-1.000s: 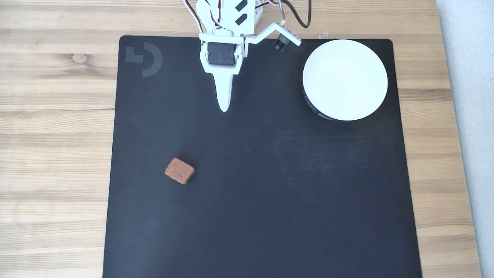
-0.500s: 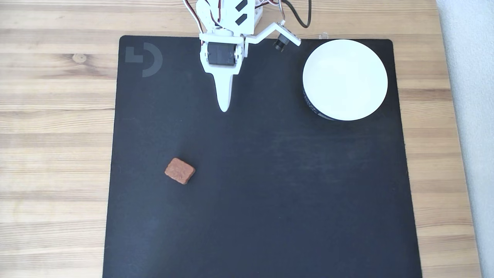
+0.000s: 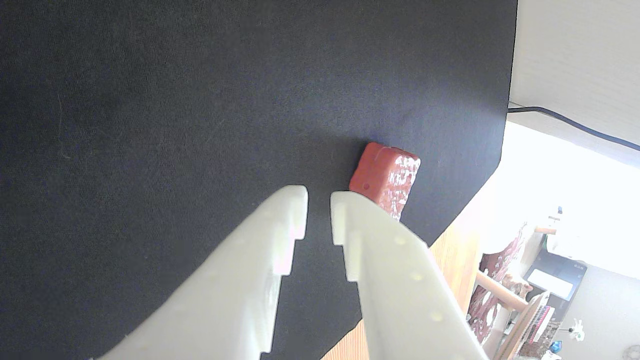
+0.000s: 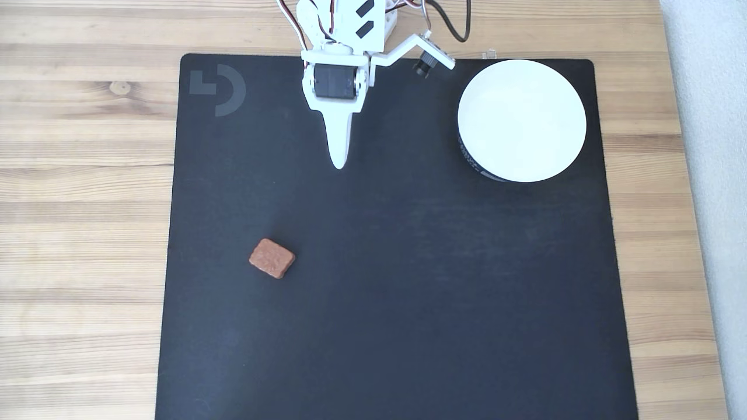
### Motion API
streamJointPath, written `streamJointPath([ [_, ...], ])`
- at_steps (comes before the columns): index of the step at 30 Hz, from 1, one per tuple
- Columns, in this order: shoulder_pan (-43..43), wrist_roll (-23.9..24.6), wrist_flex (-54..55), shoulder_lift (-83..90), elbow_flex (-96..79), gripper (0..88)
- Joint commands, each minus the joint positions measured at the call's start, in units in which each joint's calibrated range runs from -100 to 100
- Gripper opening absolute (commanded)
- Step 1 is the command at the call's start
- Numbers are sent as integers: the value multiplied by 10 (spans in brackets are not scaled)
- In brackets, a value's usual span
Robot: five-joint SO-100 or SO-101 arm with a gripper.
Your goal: Pick up the toy and place it on the plate
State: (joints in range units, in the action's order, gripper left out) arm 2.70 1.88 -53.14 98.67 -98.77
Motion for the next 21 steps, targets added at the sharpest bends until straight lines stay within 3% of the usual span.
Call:
streamJointPath([
  [1, 4, 0, 1, 6, -7, 23],
  [21, 4, 0, -1, 7, -7, 23],
])
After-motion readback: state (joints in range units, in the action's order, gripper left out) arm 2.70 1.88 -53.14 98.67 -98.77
